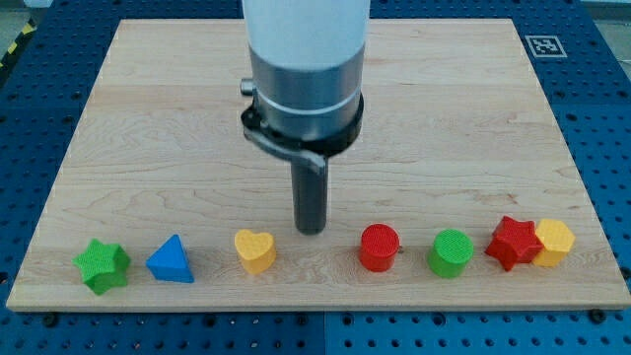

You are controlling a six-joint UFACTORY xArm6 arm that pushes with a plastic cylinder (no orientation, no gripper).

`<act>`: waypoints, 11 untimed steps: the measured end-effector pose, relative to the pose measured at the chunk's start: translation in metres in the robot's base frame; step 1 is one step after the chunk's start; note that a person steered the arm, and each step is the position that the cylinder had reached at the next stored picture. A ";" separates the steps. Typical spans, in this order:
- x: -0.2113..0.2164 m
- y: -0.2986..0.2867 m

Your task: Move the red circle to the center

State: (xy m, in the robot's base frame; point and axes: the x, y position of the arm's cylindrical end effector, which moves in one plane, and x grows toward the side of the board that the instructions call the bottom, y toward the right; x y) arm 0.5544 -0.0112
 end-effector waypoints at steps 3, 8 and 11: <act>0.060 0.077; -0.023 0.061; -0.105 0.056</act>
